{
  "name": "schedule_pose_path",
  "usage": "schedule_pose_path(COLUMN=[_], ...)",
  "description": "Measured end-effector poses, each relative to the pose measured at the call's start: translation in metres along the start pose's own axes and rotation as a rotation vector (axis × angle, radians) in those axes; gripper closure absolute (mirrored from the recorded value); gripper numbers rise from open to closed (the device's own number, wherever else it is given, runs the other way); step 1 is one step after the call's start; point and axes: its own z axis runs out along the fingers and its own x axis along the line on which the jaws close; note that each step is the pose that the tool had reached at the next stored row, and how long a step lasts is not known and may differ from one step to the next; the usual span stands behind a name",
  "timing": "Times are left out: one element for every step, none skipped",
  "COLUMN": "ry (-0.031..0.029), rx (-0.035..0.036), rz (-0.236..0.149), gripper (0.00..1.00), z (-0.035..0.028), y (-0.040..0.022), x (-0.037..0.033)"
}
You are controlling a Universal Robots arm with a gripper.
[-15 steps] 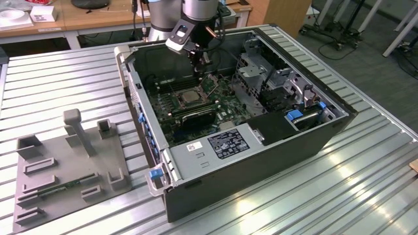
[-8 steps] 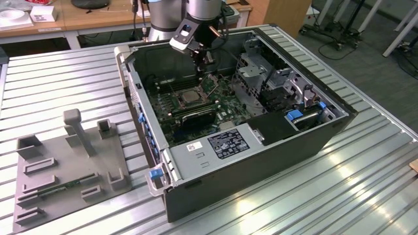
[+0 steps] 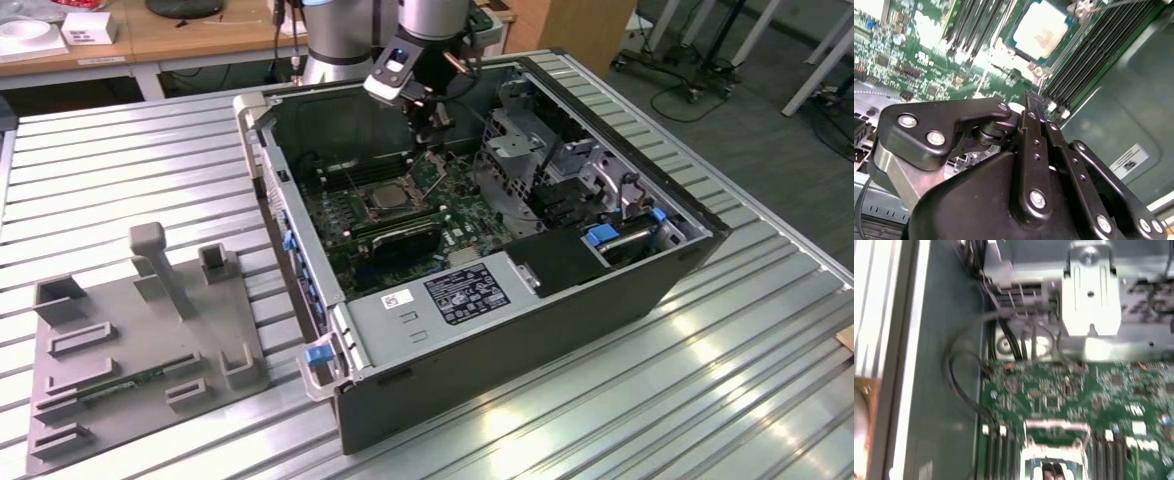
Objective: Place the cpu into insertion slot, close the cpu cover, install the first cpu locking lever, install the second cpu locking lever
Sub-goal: 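Close the cpu cover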
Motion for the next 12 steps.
schedule_pose_path(ry=[0.0000,0.0000,-0.0002,-0.0002,-0.0003,-0.0002,-0.0002,-0.0001,0.0000,0.0001,0.0001,0.0000], rx=[0.0000,0.0000,0.0001,0.0001,0.0001,0.0001,0.0001,0.0001,0.0000,0.0000,0.0000,0.0000], rz=[0.000,0.000,0.000,0.000,0.000,0.000,0.000,0.000,0.000,0.000,0.000,0.000], gripper=[0.89,0.89,0.89,0.89,0.89,0.89,0.89,0.89,0.89,0.89,0.89,0.89], z=[0.0002,0.0003,0.0005,0.0006,0.0008,0.0010,0.0012,0.0013,0.0015,0.0017,0.0017,0.0017], y=[0.0027,0.0053,0.0078,0.0104,0.0132,0.0158,0.0183,0.0206,0.0227,0.0244,0.0253,0.0253], x=[0.0000,0.0000,0.0000,-0.0001,-0.0001,-0.0001,-0.0001,-0.0001,-0.0001,-0.0001,-0.0001,-0.0002])
